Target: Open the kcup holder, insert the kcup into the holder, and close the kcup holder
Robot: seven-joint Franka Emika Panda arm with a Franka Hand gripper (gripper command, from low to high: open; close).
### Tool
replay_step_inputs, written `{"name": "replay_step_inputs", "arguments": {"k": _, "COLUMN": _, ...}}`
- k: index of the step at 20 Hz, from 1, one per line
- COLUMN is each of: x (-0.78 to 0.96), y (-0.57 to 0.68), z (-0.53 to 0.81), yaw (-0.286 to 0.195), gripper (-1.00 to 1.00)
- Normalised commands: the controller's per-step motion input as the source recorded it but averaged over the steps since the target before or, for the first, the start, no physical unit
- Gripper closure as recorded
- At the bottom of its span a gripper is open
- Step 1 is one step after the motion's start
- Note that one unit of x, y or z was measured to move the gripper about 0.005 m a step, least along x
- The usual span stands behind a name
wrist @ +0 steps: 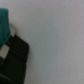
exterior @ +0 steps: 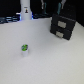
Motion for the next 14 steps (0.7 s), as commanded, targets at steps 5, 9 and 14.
{"name": "replay_step_inputs", "arguments": {"k": 5, "x": -0.32, "y": 0.70, "z": -0.11, "yaw": -0.174, "gripper": -1.00}}
{"name": "replay_step_inputs", "arguments": {"k": 9, "x": -0.30, "y": 0.67, "z": -0.18, "yaw": -0.172, "gripper": -1.00}}
{"name": "replay_step_inputs", "arguments": {"k": 14, "x": -0.25, "y": 0.62, "z": -0.29, "yaw": -0.175, "gripper": -1.00}}
